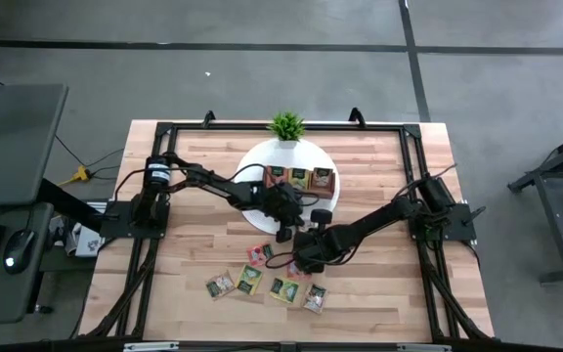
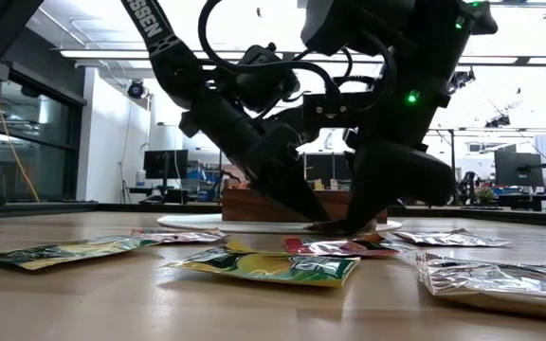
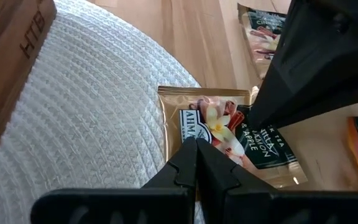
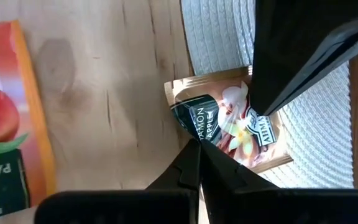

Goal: Pick & Place Tea
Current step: Put the brown tea bag into the right section of the wooden organizer

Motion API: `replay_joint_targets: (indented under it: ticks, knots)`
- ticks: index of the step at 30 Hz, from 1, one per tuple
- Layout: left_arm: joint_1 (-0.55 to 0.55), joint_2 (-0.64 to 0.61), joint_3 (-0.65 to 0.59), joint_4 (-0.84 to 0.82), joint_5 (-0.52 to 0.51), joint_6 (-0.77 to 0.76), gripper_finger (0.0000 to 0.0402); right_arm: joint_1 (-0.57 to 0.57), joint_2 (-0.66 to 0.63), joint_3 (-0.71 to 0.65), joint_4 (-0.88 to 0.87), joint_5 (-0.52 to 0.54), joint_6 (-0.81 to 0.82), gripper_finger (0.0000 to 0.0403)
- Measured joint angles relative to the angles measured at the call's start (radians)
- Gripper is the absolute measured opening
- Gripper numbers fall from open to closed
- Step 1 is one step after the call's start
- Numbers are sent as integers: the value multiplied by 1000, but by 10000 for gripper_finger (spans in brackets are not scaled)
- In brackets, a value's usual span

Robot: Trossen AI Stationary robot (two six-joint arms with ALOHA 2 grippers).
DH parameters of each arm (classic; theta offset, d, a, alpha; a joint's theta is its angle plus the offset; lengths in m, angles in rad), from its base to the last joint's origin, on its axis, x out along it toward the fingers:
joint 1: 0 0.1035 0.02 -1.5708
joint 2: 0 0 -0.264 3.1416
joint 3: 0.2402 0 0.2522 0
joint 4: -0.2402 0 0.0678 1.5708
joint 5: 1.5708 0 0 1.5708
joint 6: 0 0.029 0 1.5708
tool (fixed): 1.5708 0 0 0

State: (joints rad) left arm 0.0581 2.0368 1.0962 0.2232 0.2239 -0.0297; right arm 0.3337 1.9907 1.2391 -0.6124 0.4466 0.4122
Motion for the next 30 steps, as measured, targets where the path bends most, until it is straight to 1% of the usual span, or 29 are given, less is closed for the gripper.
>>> replay_joint_targets:
  ticks: [3,6,11,15,20,23,27,30]
  knots:
    - [2,4,25,-13,62,22,0,1,0,1,-1,-8,6,1]
    - [0,5,58,-28,98,45,0,3,0,1,0,-2,10,1]
    - [1,4,134,-137,102,105,0,9,0,1,-6,7,10,0]
    - [1,2,208,-246,96,164,0,27,-12,2,-28,7,45,0]
    - [1,2,277,-377,4,224,0,62,-65,2,-65,19,115,0]
    - [8,1,311,-445,-31,264,0,83,-106,2,-93,23,185,0]
    - [19,0,345,-538,-82,301,0,104,-173,2,-110,13,330,0]
    - [23,-1,350,-574,-104,323,0,114,-224,4,-110,10,465,0]
